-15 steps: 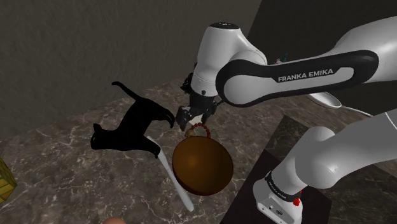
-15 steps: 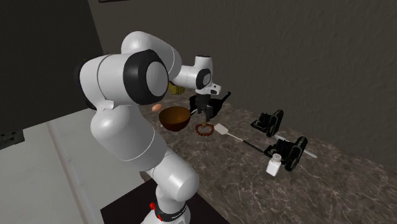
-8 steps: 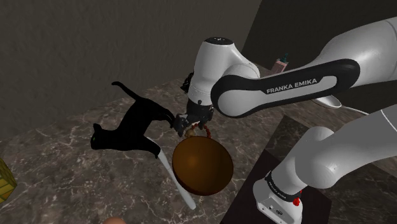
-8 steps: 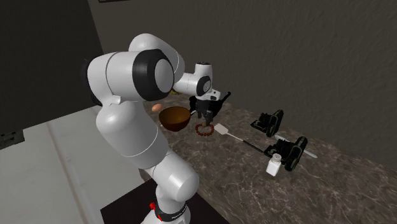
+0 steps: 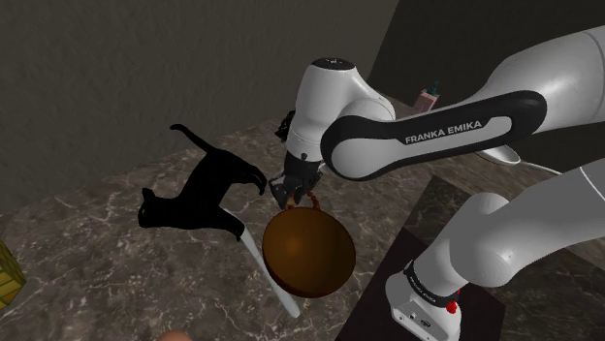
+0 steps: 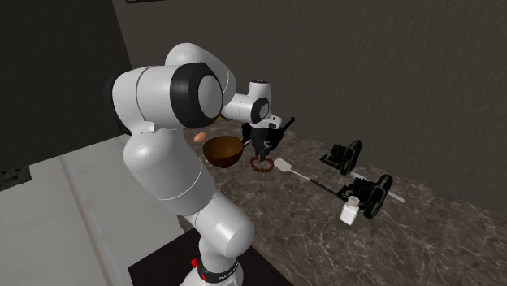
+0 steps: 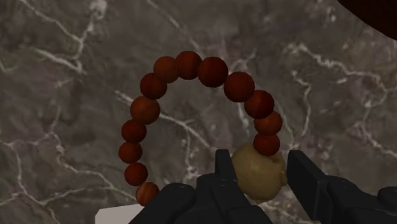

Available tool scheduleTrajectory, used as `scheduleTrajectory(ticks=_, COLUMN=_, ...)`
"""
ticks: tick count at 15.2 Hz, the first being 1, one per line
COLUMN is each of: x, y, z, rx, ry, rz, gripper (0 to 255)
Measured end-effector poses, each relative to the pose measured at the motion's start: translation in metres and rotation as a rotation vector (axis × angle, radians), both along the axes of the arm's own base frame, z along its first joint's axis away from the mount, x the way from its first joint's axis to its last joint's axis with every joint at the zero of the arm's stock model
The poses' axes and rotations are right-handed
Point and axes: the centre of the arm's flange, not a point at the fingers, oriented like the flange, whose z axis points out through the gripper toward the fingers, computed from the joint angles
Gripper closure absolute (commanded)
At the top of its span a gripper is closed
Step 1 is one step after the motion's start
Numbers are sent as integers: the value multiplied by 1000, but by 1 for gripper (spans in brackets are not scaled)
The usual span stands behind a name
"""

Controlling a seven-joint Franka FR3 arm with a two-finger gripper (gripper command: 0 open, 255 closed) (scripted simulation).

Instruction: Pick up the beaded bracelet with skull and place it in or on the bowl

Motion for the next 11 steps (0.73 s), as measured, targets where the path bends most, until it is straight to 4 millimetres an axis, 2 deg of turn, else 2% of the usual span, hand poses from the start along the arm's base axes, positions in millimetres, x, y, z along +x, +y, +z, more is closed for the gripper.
scheduleTrajectory(ticks=8, x=0, y=0, z=0, rx=0, ry=-1, rz=0, gripper=255)
scheduleTrajectory(ticks=11, x=0, y=-1, z=10, rx=0, ry=0, rz=0, gripper=255)
